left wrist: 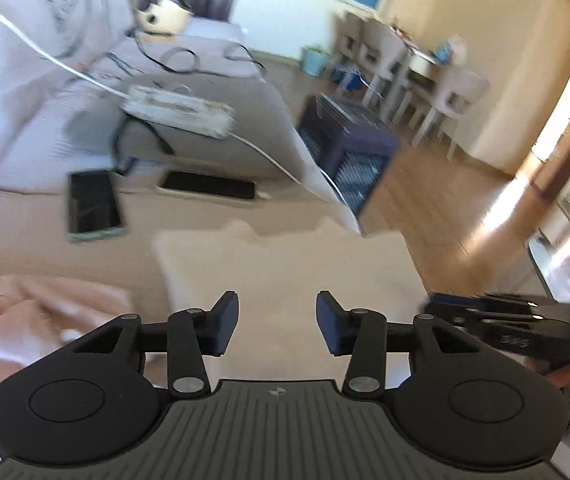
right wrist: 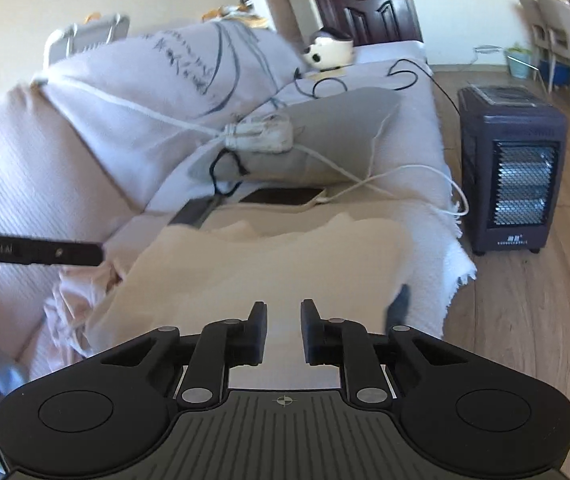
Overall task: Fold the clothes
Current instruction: 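Lower the folded sweatshirt beside the pillow and open both grippers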
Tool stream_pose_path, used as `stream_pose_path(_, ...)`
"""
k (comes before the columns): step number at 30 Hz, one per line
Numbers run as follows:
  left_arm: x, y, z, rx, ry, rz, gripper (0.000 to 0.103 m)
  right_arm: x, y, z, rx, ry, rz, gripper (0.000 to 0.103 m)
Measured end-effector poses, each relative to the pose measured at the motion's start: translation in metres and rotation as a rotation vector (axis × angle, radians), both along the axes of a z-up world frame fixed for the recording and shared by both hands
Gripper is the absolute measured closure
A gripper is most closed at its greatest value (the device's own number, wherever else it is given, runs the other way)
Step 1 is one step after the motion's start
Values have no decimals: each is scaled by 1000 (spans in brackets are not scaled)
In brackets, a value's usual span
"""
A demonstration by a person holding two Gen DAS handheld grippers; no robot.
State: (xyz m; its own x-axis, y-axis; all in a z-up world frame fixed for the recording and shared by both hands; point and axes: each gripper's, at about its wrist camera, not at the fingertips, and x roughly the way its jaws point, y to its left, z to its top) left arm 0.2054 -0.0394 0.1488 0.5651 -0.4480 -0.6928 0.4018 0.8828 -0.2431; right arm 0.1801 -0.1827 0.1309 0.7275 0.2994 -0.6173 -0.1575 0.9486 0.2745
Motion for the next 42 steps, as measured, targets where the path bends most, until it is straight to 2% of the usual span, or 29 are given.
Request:
stream_pose_path(4, 20, -8, -47, 167, 54, 57, 65, 8, 1, -23, -43, 42, -63, 89)
stream_pose_path(5, 25, -10, -59, 209, 68, 72, 62, 10, -3, -29, -37, 56, -69, 89)
stream_pose_path(7, 35, 2, -73, 150, 123, 104, 53, 14, -8, -42, -23, 77, -79, 97)
stream_pose_path(9, 42, 10, -76, 108, 158, 115, 53, 14, -8, -44, -17, 83, -80, 100)
stream_pose_path(13, 39, -3, -72, 191, 122, 90, 51, 12, -7, -43, -11, 86, -80, 101)
stream_pose_path(15, 35, -7, -65, 198, 122, 96, 51, 12, -6, -42, -8, 87, -79, 100)
stream_pose_path(16, 28, -6, -59, 192, 123, 94, 50, 11, -6, -41, -7, 88, -79, 92)
stream_pose_path(18, 14, -2, -49, 181, 125, 86, 36, 6, -2, -40, -10, 96, -73, 86)
stream_pose_path(21, -7, 3, -34, 164, 128, 75, 20, -15, 16, -37, -37, 132, -45, 74)
stream_pose_path(22, -14, 4, -29, 159, 129, 71, 19, -22, 22, -36, -46, 145, -36, 71)
stream_pose_path(26, -56, 20, -34, 150, 196, 59, 18, -51, 46, -32, -82, 193, 2, 58)
stream_pose_path(30, -98, 38, -56, 142, 277, 54, 17, -80, 70, -28, -119, 242, 39, 42)
stream_pose_path(34, -133, 53, -79, 132, 359, 59, 17, -109, 94, -24, -155, 290, 77, 35)
stream_pose_path(37, -154, 59, -88, 130, 381, 67, 17, -122, 108, -23, -141, 292, 55, 29)
stream_pose_path(39, -164, 61, -91, 102, 392, 75, 17, -128, 117, -24, -139, 282, 30, 22)
stream_pose_path(42, -174, 58, -95, 83, 393, 75, 16, -133, 127, -34, -165, 285, -29, 21)
